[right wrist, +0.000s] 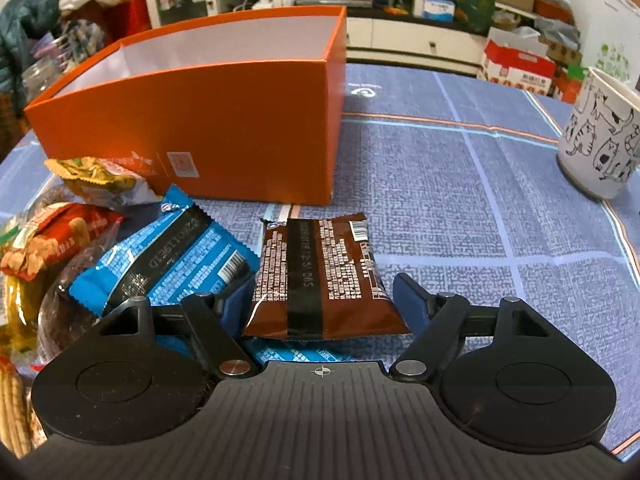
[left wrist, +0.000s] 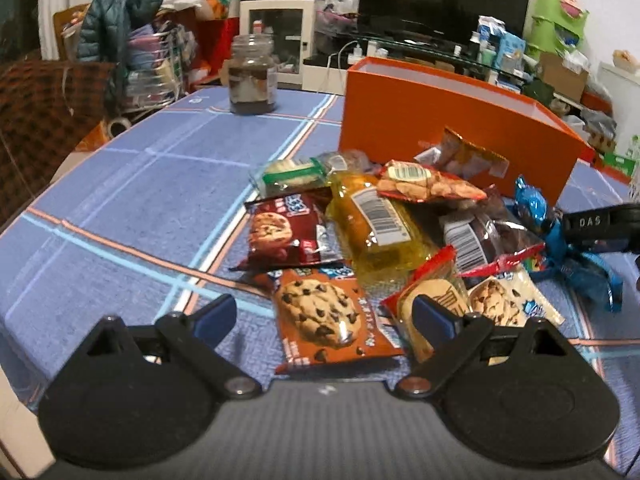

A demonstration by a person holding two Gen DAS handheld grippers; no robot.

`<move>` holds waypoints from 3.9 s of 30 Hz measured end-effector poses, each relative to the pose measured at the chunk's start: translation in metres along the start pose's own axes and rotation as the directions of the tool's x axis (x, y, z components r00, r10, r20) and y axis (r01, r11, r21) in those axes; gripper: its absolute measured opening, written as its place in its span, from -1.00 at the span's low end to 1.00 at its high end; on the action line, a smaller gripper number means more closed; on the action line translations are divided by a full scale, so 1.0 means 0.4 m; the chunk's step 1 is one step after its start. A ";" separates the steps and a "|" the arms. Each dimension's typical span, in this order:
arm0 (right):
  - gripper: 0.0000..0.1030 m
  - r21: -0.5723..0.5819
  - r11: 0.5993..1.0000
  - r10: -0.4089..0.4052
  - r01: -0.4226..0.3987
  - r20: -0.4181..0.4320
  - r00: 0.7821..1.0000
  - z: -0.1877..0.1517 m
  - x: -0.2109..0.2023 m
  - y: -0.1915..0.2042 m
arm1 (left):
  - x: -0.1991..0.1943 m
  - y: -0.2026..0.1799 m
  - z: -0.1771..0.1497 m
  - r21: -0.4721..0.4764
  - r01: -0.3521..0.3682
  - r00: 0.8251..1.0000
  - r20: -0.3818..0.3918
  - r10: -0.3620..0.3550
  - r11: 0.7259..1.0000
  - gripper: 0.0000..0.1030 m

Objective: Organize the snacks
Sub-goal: 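Grasp the brown chocolate bar with right gripper while left gripper grasps orange cookie pack, then carry the chocolate bar and cookie pack over the orange box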

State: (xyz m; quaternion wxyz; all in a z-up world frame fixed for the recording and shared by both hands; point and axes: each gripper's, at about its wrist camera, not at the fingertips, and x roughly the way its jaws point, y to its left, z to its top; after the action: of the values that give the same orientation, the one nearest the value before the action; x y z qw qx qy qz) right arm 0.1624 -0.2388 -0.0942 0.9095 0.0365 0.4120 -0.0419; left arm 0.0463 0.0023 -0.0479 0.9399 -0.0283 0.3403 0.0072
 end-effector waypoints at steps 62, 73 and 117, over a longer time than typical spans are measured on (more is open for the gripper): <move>-0.25 -0.109 0.994 0.014 -0.001 0.124 0.992 0.013 -0.140 0.051 | -0.045 0.071 0.021 0.006 0.099 0.995 -0.024 -0.099 0.995 -0.17; -0.25 -0.100 0.995 0.025 -0.013 0.122 0.992 0.016 -0.144 0.046 | 0.017 0.030 -0.006 0.052 0.029 0.997 -0.070 -0.026 0.998 0.46; -0.26 -0.046 0.992 0.124 -0.115 0.269 0.955 0.092 -0.279 0.050 | -0.053 -0.043 0.344 0.152 0.158 0.975 0.131 -0.179 0.976 -0.14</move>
State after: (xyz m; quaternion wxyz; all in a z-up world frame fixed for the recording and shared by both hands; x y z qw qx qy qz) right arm 0.1186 -0.2175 0.0146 0.9587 0.0415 0.2809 0.0148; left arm 0.1185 -0.0069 0.0721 0.9588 0.0099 0.2677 -0.0948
